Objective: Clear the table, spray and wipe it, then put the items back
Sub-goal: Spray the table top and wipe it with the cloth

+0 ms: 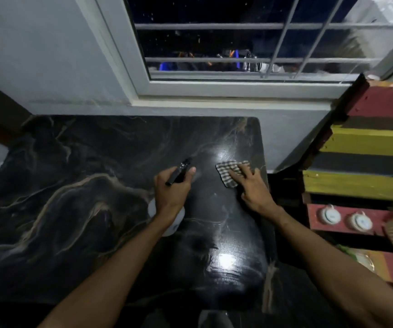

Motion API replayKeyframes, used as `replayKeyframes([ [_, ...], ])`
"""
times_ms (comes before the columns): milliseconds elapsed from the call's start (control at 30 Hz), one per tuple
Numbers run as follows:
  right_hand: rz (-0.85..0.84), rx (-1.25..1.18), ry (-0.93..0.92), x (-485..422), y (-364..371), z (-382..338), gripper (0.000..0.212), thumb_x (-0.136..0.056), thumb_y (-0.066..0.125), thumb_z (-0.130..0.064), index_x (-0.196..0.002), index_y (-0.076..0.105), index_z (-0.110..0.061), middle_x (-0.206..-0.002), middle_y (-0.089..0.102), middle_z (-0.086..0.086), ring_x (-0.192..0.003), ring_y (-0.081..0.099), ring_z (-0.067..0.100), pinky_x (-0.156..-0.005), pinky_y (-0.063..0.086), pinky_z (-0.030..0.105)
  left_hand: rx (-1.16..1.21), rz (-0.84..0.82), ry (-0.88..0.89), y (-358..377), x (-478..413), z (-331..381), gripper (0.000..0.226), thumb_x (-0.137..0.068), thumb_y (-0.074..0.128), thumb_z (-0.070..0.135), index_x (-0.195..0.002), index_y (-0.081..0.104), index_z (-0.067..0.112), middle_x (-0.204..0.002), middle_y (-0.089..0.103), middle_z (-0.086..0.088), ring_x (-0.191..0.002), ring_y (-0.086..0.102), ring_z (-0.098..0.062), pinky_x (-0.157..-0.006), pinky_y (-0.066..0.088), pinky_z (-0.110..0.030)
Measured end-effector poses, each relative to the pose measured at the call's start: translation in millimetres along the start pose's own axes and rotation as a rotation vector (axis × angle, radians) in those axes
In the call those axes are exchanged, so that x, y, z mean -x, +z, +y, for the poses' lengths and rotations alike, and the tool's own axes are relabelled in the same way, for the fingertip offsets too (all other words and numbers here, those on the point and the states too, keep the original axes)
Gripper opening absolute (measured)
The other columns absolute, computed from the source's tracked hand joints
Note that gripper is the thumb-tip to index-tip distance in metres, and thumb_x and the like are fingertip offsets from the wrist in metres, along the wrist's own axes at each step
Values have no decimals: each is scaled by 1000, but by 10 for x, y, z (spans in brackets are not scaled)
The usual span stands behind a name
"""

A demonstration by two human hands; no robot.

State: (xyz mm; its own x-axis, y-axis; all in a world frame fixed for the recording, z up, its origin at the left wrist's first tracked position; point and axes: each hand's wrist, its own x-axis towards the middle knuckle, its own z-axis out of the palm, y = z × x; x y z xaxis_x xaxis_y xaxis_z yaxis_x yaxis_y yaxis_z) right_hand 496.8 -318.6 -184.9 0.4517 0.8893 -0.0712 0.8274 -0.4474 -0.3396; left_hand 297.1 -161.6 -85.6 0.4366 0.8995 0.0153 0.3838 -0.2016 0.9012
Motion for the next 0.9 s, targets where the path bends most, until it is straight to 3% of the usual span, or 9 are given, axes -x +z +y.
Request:
replayKeyframes([
  [100,73,-90,171,268,45,-125,79,-65,53,4,-141,55,-18,-151,38,17,-109,41,40,-101,39,44,-22,-2,-73,-108,349,-70,55,-86,81,27,-48,43,22,-46,45,6,-46,43,-10,-50,38,-29],
  [267,96,-195,405,271,160,-724,75,-71,46,3,-143,51,-17,-150,31,18,-118,39,44,-104,36,43,5,-26,-73,-553,670,-288,41,-83,84,23,-59,58,3,-55,60,-9,-54,59,-16,-57,49,-24],
  [333,102,-195,335,288,310,-1192,75,-73,47,6,-143,49,-18,-152,29,15,-114,35,38,-103,40,45,6,-2,-67,-784,703,-454,43,-87,80,25,-58,59,3,-54,61,-10,-52,60,-22,-53,50,-39],
  [467,17,-50,79,280,610,-1711,72,-70,38,-15,-141,53,-23,-152,35,14,-111,43,37,-95,35,36,19,30,-3,-1303,659,-662,44,-85,83,22,-53,52,17,-49,52,7,-47,52,-11,-48,43,-24],
  [600,84,-130,367,15,779,-2362,69,-67,52,-6,-136,55,-18,-148,35,23,-115,43,45,-91,31,37,39,121,-5,-2008,561,-1039,37,-82,86,21,-60,59,7,-54,58,3,-57,59,-13,-55,43,-17],
  [733,-49,-66,-180,41,1165,-3268,70,-71,45,-17,-140,53,-21,-150,37,19,-122,39,40,-105,36,43,-19,161,15,-2616,489,-1367,40,-86,82,22,-57,56,14,-51,53,10,-53,57,-3,-52,35,-7],
  [767,-56,-84,-175,-56,1157,-3323,72,-70,45,-16,-142,52,-23,-151,37,17,-123,39,40,-107,36,43,-31,170,9,-2718,469,-1413,41,-86,82,22,-56,55,15,-50,52,11,-52,56,-3,-52,35,-7],
  [867,47,-130,171,-320,1218,-3681,74,-69,51,-7,-142,50,-20,-151,34,21,-121,40,46,-106,36,46,-34,238,21,-3114,462,-1625,41,-86,82,20,-57,54,19,-50,51,13,-51,55,-3,-55,36,-8],
  [900,47,-115,143,-330,1275,-3928,73,-72,54,-6,-144,47,-19,-152,32,21,-121,37,45,-107,35,48,-49,261,19,-3238,464,-1681,41,-86,82,20,-57,53,21,-50,51,13,-50,54,-3,-55,37,-10],
])
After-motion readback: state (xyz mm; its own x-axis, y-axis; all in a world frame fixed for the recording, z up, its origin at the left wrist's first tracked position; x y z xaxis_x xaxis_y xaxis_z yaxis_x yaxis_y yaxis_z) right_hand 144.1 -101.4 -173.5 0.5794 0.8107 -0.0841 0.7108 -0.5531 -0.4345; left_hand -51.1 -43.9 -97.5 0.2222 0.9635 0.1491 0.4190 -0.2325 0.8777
